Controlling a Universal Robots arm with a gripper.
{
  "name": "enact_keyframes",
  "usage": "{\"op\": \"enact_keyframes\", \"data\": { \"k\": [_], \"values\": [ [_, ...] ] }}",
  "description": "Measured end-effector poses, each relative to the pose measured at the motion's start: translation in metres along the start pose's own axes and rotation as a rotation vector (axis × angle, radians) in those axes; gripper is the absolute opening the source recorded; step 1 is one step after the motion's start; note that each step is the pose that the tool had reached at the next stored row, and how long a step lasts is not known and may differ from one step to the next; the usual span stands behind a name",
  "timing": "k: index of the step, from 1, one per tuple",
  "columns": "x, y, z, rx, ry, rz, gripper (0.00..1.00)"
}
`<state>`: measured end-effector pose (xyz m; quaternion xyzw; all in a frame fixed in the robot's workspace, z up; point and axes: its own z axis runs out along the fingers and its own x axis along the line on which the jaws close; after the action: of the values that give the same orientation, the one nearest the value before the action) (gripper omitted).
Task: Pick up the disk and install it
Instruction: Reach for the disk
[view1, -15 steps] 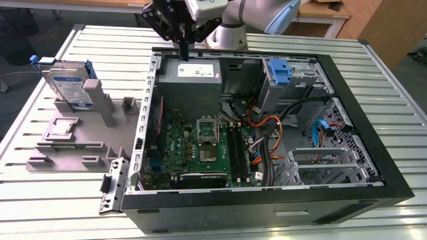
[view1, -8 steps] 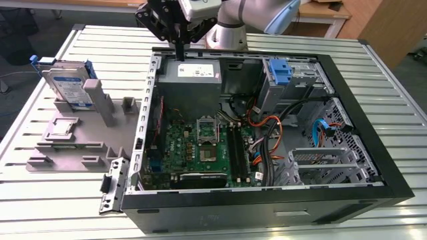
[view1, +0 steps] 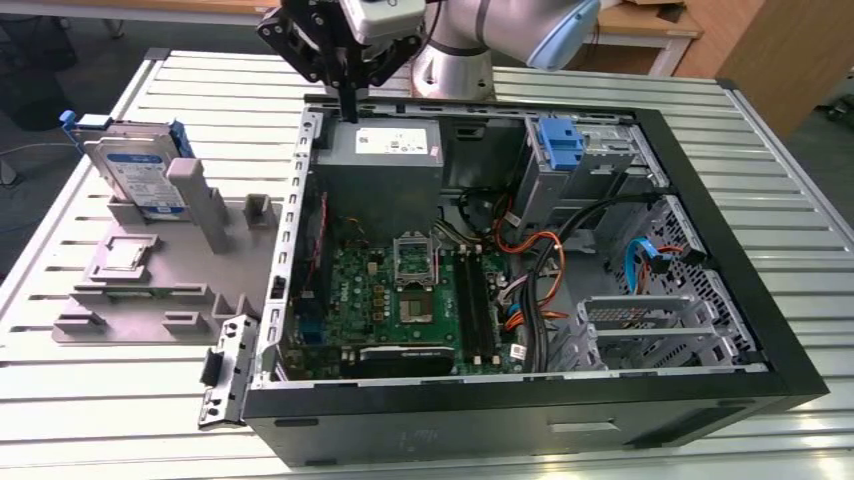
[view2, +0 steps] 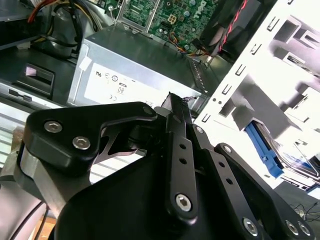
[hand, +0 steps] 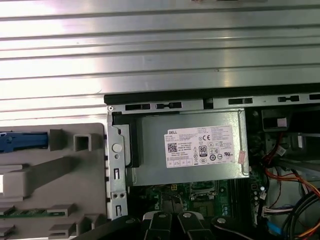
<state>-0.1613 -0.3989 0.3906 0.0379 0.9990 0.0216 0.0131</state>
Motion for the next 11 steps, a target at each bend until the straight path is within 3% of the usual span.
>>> {"op": "enact_keyframes", "data": {
  "k": [11],
  "values": [
    [0.0129,-0.001,0.0001,0.0001,0.0001,0.0,0.1]
  ]
}}
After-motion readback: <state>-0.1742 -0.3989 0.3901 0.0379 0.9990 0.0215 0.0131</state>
